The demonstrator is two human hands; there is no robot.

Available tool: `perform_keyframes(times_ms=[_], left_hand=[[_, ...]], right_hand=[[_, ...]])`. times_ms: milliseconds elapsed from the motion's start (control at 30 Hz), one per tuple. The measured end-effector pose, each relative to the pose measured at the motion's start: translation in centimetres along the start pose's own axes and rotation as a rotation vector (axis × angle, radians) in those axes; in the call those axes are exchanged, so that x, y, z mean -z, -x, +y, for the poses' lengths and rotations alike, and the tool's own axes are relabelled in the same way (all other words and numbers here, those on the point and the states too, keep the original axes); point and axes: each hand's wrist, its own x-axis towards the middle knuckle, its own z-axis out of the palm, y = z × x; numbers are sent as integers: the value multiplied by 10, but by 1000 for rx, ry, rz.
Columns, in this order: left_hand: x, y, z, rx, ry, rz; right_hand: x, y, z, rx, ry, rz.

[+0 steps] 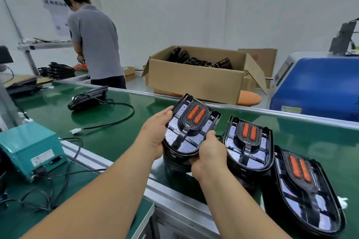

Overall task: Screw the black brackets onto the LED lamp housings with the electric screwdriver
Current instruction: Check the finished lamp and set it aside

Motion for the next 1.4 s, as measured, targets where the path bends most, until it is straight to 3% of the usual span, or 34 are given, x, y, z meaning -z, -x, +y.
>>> perform_keyframes(times_ms=[233,367,500,667,900,1000,1100,1400], left_hand=[[4,-13,-10,82,-108,73],[3,-19,-11,62,-294,60],[2,-23,-13,-9,-484,69],[4,-25,-16,-83,-560,125],[5,-25,-15,-120,-753,38],[9,-23,-12,-92,-748,-8],[16,-17,-8,-99,-694,0],[104,38,47,-144,-311,307]], right_hand=[[6,-3,3,62,125,41],[9,4,12,119,116,-57],[11,8,25,238,333,-85],[15,13,33,391,560,-75],[7,11,27,580,759,-159],[-1,5,14,603,896,-159],[-11,4,5,602,880,-173],[-95,49,51,518,782,-542]])
